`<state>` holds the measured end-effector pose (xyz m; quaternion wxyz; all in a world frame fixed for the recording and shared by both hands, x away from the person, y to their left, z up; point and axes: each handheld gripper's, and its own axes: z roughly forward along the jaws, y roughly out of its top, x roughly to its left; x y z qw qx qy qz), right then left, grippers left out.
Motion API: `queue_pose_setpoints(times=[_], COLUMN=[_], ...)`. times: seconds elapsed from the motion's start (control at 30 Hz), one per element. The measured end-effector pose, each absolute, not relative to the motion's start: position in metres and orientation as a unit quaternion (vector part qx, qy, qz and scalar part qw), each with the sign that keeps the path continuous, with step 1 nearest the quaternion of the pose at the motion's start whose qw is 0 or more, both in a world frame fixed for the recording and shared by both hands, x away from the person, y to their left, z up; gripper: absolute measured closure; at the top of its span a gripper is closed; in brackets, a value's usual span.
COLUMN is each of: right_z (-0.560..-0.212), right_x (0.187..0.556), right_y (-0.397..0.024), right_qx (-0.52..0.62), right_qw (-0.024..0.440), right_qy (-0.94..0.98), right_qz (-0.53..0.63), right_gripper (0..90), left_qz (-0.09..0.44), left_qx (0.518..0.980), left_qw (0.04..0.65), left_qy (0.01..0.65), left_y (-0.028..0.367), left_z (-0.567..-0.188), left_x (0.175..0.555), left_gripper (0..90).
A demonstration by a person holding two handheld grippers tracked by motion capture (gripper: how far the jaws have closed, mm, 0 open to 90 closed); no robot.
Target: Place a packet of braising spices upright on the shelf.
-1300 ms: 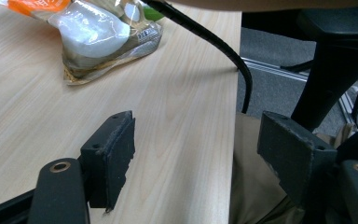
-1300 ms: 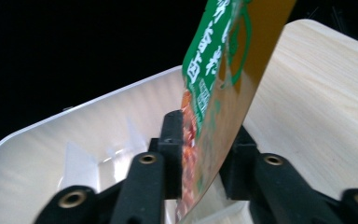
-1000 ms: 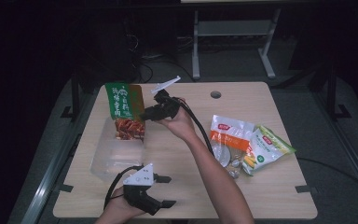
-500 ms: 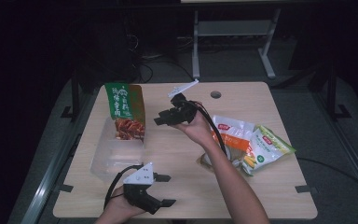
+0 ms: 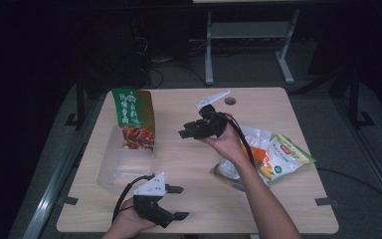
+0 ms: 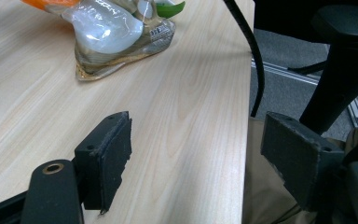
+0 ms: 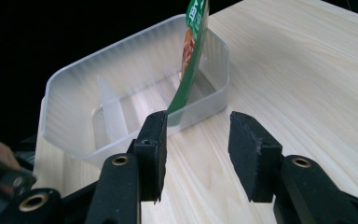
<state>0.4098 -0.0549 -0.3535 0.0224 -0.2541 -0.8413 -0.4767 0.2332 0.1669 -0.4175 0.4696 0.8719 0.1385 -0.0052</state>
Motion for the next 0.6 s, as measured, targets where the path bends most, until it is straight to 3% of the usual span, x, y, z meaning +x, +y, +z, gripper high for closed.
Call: queue_pose_setpoints(times=[0.6], right_z=[-0.357], right_x=[0.372], right_y=[-0.118], right_qx=[-0.282], right_qw=[0.019], right_qy=[-0.837], right_qz=[-0.468], right_gripper=[52.5], left_qz=[-0.002], left_qx=[0.870], left_qw=[0.473], left_qy=[0.135], left_y=[0.163], left_z=[-0.419], left_x=[0.236], left_gripper=[23.1])
